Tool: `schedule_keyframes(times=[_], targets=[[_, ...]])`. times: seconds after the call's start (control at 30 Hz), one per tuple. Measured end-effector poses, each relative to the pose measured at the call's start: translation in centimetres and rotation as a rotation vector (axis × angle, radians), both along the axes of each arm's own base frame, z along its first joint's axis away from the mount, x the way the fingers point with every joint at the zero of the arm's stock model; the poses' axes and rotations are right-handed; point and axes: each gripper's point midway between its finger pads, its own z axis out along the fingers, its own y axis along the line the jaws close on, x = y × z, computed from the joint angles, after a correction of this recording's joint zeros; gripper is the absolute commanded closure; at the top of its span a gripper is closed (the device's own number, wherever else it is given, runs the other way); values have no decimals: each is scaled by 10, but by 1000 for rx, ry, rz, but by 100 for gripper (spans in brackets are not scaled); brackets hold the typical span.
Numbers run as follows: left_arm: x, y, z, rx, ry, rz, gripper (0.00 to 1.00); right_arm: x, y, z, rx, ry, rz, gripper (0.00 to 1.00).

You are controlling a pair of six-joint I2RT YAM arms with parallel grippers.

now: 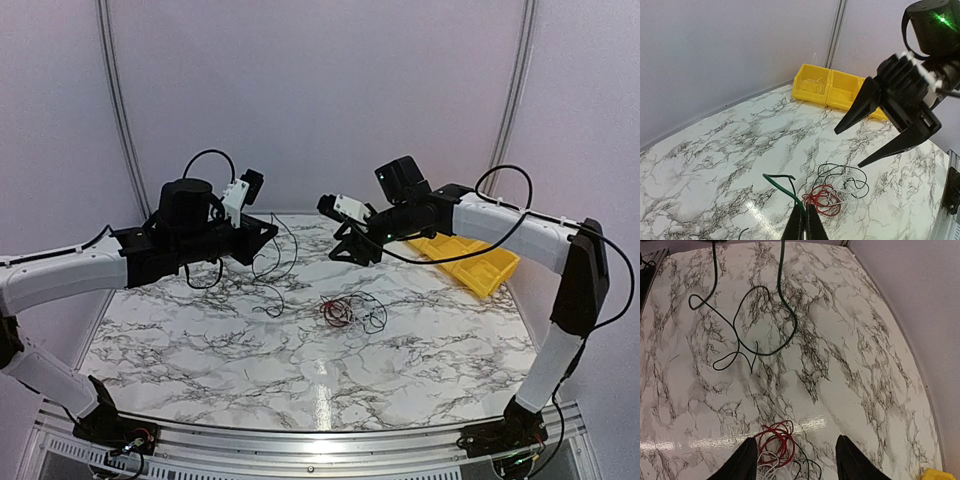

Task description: Untangle the cables

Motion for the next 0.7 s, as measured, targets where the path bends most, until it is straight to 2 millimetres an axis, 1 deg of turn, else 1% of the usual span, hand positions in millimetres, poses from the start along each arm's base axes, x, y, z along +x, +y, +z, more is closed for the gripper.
schedule_keyframes(times=[0.07,0.13,0.2,0.27,0.33,0.43,0.53,0.6,0.7], targets=[[2,4,-13,-23,36,5,100,1,7,11,23,-15,13,47],[0,3,-18,-48,60,-5,100,4,16,25,46,-35,27,49],[-1,0,-14,-81,70,-15,100,3,26,35,66,-45,50,50],[-1,-2,-8,-115,71,-16,100,-4,41,45,90,-41,96,51],[1,-2,-4,-140,73,2,100,-13,52,47,106,-27,134,51],[6,3,-1,-159,72,45,100,-32,67,40,120,30,178,50],[10,11,-1,-165,69,100,100,-44,80,28,142,113,202,45],[12,16,-2,-168,66,130,100,-49,87,21,162,175,210,43],[12,21,0,-172,58,149,100,-51,96,11,193,264,205,40]])
